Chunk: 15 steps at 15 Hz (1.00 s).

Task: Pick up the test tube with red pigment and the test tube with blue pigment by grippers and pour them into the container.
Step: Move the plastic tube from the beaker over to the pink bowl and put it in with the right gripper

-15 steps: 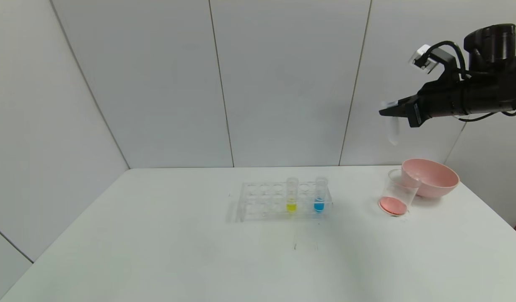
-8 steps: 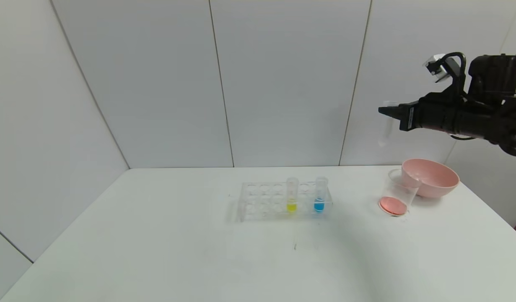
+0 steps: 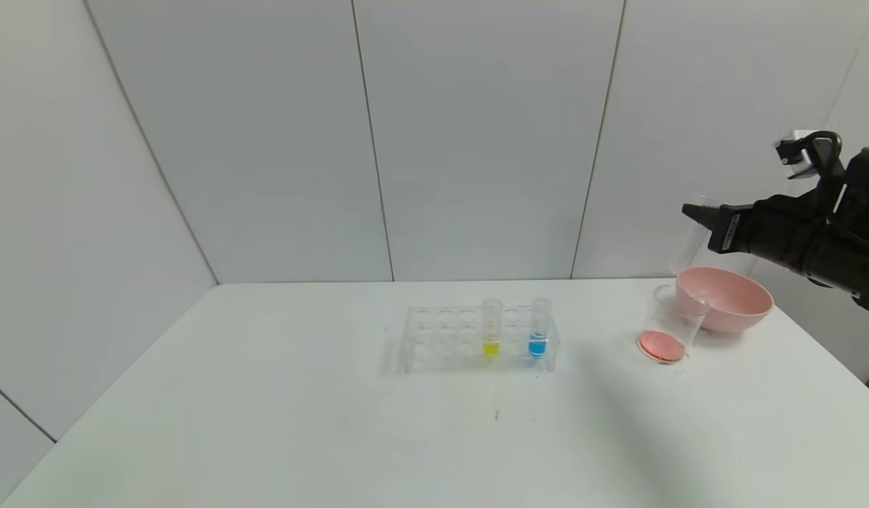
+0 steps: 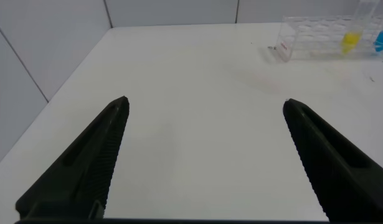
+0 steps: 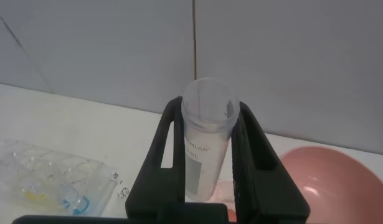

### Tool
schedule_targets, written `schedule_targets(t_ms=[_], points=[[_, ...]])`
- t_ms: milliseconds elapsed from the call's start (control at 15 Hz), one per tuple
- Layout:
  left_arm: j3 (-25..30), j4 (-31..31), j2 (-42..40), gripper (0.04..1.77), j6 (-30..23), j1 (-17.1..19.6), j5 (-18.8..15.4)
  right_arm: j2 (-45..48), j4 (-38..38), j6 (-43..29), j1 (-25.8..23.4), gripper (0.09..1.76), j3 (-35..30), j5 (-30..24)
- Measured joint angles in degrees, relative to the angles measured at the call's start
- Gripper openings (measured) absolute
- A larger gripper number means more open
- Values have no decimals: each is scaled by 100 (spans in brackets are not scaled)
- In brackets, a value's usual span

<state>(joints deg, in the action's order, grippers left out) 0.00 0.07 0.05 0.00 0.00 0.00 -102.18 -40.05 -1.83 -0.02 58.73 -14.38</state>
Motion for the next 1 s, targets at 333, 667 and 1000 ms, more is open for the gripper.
schedule_targets(t_ms=[333,667,1000], points=[[0,-2,0,176,0,0,0,-178,-156,-90,-394,49,-96,-17],[0,-2,0,176,0,0,0,-892,-196,77,-1253,49,595,-149],[0,-2,0,176,0,0,0,-1926,-853,363,-1716,49,1200,-167]])
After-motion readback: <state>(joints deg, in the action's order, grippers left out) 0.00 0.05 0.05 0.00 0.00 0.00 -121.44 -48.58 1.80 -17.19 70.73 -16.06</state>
